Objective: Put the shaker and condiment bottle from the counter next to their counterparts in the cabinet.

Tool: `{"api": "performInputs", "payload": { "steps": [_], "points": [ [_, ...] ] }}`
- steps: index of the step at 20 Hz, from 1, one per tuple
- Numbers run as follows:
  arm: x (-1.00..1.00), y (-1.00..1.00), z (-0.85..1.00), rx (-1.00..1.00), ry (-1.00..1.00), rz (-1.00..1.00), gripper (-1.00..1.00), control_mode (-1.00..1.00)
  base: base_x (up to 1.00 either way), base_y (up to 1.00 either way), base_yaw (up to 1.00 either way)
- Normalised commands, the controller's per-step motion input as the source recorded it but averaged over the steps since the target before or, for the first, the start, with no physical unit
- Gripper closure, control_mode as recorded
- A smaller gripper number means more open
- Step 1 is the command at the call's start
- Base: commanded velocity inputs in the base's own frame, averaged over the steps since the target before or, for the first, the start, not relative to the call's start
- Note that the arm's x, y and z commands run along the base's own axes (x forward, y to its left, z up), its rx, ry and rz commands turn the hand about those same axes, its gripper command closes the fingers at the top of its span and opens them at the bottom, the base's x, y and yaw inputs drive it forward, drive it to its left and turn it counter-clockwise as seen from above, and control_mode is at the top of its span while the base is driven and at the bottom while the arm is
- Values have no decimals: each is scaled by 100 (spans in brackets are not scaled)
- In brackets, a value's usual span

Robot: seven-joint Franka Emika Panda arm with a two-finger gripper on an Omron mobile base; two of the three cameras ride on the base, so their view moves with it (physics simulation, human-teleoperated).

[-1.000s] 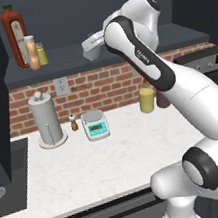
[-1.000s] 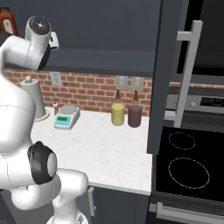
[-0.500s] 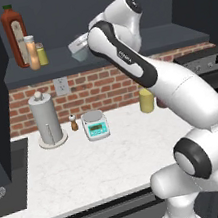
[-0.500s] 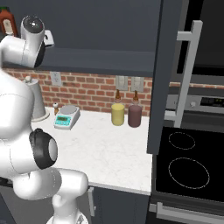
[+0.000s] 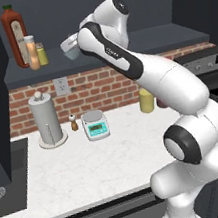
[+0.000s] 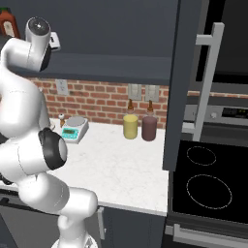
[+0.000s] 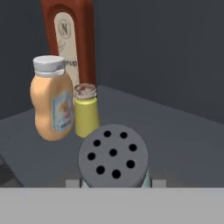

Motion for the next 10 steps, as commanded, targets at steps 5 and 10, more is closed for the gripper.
{"api": "performInputs", "payload": {
  "steps": [5, 10],
  "points": [
    [38, 21, -5, -1, 0, 0, 100, -100, 0, 0, 0],
    [37, 21, -16, -1, 0, 0, 100, -100, 0, 0, 0]
  ]
}}
